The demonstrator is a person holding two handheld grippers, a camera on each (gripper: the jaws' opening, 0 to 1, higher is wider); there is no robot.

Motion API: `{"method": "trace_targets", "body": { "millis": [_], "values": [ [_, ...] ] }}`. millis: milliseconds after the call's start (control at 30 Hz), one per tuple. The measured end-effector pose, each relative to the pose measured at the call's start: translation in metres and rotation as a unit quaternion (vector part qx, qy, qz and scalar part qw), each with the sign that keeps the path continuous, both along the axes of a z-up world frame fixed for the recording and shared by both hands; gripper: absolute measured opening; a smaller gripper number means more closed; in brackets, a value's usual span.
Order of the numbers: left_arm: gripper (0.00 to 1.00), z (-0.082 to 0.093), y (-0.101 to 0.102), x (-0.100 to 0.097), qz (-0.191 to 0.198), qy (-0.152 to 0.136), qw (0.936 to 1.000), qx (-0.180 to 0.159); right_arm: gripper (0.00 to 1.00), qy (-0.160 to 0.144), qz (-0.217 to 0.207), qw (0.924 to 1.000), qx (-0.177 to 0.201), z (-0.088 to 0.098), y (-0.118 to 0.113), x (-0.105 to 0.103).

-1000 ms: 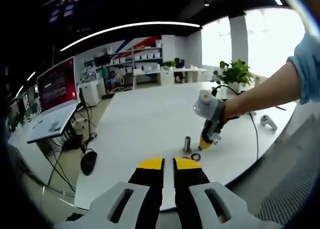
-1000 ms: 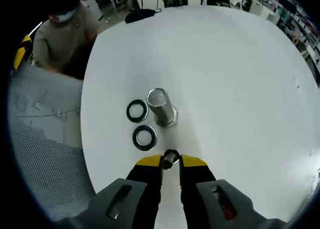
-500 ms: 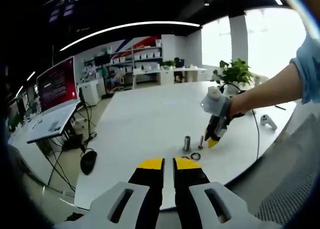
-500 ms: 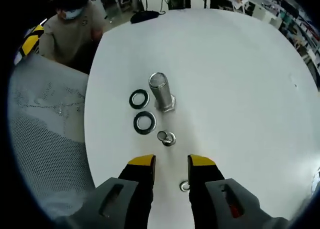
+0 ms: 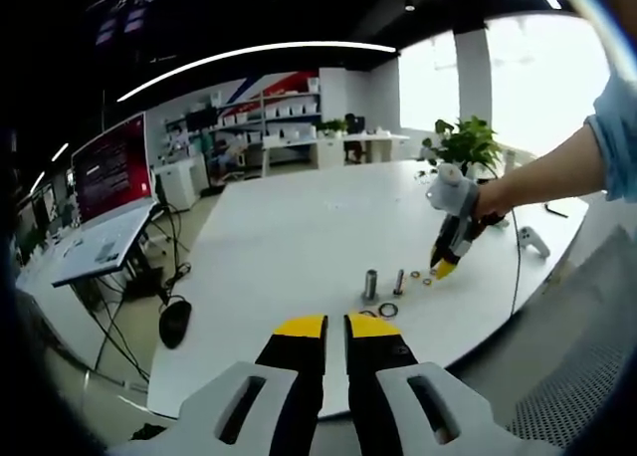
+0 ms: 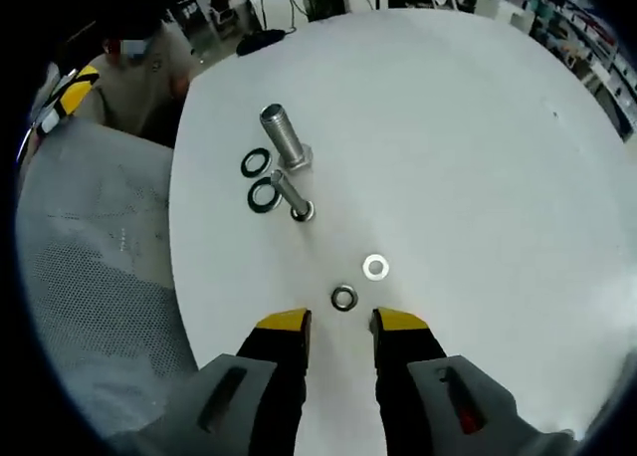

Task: Place the washer onto the threaded stud by aligning its center hole with the stud, sliding it down to the base, and recovering from edge contact or off-axis alignment until the washer reaches the visible bottom stop.

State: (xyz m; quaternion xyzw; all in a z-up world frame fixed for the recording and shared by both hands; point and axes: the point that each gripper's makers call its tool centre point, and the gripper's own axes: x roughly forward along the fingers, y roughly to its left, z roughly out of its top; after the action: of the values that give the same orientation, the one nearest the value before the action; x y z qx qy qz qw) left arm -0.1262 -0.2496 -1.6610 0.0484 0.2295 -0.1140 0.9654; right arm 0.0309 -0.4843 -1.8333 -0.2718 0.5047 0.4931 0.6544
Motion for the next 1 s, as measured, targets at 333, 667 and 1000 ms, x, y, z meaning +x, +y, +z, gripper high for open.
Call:
{"method": "trace_targets", "body": {
  "millis": [333,667,1000],
  "values": [
    [0.04,0.002,0.000,0.000,-0.001,-0.004,1.0000,-0.003,0.27,-0.026,-0.020,0.9994,0.014,-0.006,-0.011,0.003],
    [0.04,0.002,0.000,0.001,-0.002,-0.003,1.0000,-0.004,0.23,-0.040,-0.023,0.9989,0.006,-0.009,-0.024,0.008],
    [0.04,0.004,-0.001,0.001,-0.001,-0.010,0.9999,-0.010,0.23,-0.045,-0.015,0.9989,0.003,-0.011,-0.024,0.008]
  ]
}}
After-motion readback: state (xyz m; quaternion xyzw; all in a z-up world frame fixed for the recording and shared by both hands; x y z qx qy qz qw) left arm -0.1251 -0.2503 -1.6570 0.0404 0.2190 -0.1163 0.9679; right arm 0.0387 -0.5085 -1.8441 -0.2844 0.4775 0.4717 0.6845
